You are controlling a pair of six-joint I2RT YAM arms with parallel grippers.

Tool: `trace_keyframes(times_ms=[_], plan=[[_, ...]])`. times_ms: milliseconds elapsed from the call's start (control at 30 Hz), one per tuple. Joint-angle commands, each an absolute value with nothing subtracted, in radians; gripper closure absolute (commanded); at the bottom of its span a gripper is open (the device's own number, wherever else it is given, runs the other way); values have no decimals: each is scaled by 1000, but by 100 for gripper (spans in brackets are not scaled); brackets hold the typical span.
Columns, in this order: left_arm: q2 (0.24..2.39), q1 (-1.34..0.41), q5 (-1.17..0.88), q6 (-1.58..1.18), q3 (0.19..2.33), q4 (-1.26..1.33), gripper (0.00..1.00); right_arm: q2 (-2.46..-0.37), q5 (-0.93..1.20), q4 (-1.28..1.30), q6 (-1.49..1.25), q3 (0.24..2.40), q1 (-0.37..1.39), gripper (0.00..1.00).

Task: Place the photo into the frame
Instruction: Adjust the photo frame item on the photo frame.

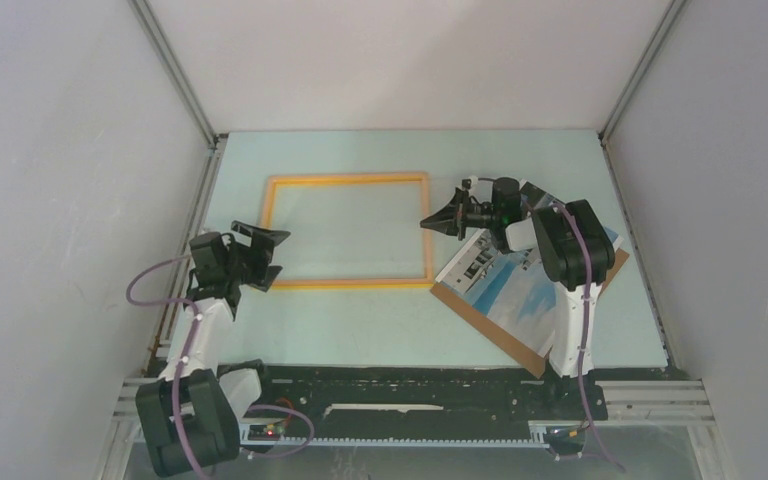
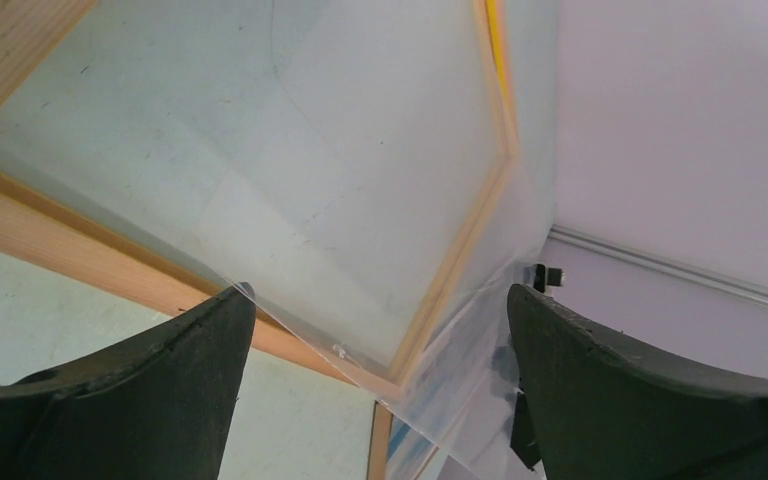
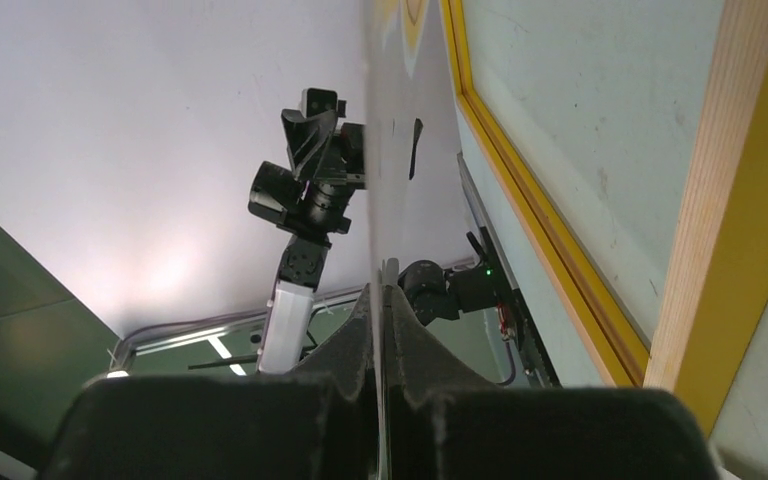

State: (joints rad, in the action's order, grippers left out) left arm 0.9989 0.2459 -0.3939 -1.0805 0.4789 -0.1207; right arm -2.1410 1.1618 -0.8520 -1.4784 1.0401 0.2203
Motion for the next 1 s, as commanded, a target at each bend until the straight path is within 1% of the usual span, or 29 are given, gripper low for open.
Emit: trace_keyframes(times_ms=[0,233,400,633,733,800,900,967], plan=[[1007,277,-492,-1105,453,-15,0,-2065,1218,-969,-1514,1018,216,100],[1054,312,-618,-1142,444,61,0,-2072,1237,-1063,-1557,989,217,100],[1092,344,-688,-1114,456,51,0,-2080,1254,-1155,-1602,975,216,100],[1187,374,-807,-1052,516,46,0,-2078,1273,-1137,-1570,965,230,100],[1208,383,-813,-1020,535,38,1,-2059,1270,-1046,-1491,958,241,100],[1204,396,-797,-1009,535,35,1,-2028,1247,-887,-1375,951,233,100],[1202,402,-771,-1007,534,54,1,-1968,1186,-571,-1159,981,223,100],[1210,403,-772,-1032,521,102,1,-1954,1174,-484,-1106,996,224,100]])
